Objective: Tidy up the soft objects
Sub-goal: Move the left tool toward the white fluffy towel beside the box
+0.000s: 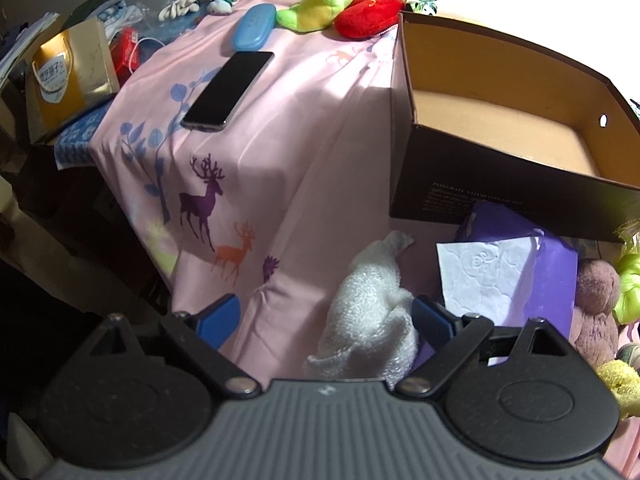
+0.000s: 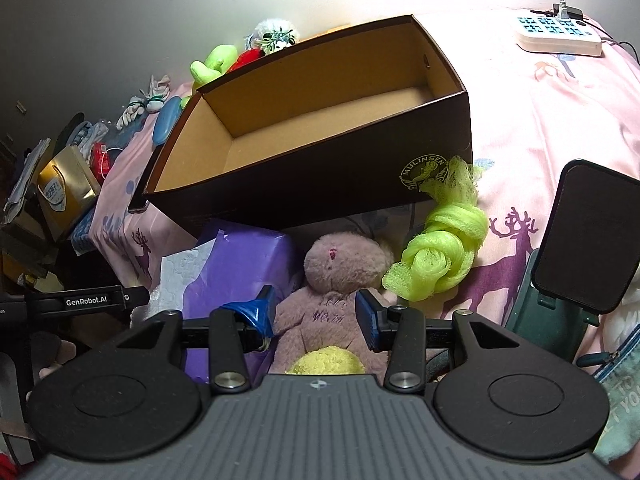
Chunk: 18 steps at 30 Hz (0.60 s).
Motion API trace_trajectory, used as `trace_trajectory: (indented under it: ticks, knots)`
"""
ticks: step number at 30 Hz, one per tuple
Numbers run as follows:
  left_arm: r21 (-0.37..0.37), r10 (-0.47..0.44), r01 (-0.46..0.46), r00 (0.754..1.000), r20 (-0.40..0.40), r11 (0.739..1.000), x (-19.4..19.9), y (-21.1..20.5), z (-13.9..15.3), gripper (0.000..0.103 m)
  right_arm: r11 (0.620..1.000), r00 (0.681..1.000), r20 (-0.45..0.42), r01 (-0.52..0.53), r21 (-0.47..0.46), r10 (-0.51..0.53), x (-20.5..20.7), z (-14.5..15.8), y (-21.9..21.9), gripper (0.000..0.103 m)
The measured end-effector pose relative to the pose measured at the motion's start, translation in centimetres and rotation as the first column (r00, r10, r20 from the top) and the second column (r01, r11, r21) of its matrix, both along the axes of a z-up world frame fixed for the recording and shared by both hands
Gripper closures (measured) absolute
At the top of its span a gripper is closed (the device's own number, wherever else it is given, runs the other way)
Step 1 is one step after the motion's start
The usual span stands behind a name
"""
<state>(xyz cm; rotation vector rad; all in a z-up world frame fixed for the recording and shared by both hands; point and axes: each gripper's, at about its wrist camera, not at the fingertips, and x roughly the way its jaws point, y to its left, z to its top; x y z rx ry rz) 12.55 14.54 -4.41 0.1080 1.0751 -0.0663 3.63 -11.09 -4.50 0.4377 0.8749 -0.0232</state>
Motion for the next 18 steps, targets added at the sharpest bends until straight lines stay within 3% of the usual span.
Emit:
trace_trajectory:
  ticks: [10,18]
  knots:
    - [-0.020,-0.053,0.052,0.998,-0.023,0.998,-0.1,0.9,-0.9,0.010,1.000,1.000,-0.030,-0.009,-0.009,0.008,-0.8,-0.6,-0.9,0.076]
    - [-0.089,-0.090,0.087,0.995,-0.031,0.992,-0.3,2.3,-1.6,0.010,1.000,0.999,-0.036,-0.008,-0.001,0.008,-0.8,-0.7,-1.2,0.076]
